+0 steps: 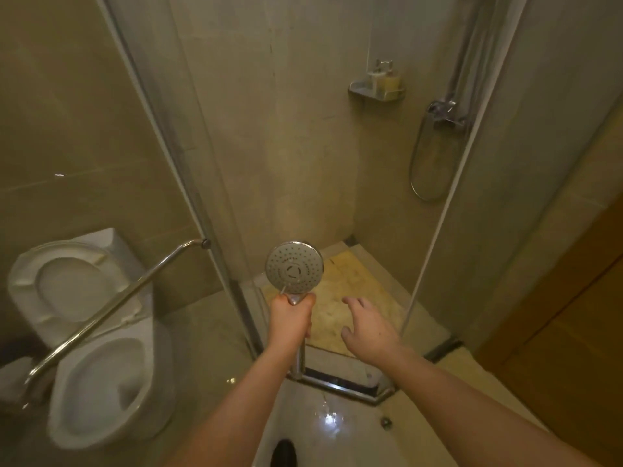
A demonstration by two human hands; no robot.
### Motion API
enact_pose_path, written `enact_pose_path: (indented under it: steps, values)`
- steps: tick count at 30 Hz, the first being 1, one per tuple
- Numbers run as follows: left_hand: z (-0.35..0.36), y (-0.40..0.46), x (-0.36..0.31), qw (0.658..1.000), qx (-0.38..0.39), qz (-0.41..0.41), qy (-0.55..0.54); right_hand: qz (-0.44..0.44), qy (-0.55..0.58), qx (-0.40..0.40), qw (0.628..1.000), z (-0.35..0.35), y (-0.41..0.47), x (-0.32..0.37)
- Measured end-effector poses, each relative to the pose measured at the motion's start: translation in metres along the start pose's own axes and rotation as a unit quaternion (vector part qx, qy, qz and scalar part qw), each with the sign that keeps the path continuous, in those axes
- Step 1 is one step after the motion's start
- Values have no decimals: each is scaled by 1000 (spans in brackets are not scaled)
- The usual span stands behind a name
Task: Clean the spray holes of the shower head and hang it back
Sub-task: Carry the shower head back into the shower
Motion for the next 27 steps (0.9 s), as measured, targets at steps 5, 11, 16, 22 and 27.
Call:
enact_pose_path:
  steps: [5, 11, 16, 22, 27]
  values:
    - [30, 99, 14, 999, 34, 0, 0, 29, 2, -9, 1000, -9, 93, 15]
    - [53, 236, 13, 998, 55, 17, -12, 86, 1, -13, 996, -28, 206, 44]
    - [68, 332, 0, 997, 74, 32, -19, 126, 12, -29, 992, -50, 281, 66]
    - [103, 402, -16, 993, 106, 27, -38, 144, 29, -62, 987, -81, 350, 79]
    - [145, 451, -39, 989, 129, 44, -57, 141, 40, -100, 984, -112, 400, 76]
Point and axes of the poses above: each hand's wrist, its own y-axis towards the middle knuckle, its own z-axis out of the palm, x = y × z, the point moved 1 cm from there along y, towards the middle knuckle, and after that the axes turned 14 degrees about z, right-handed, at the moved point
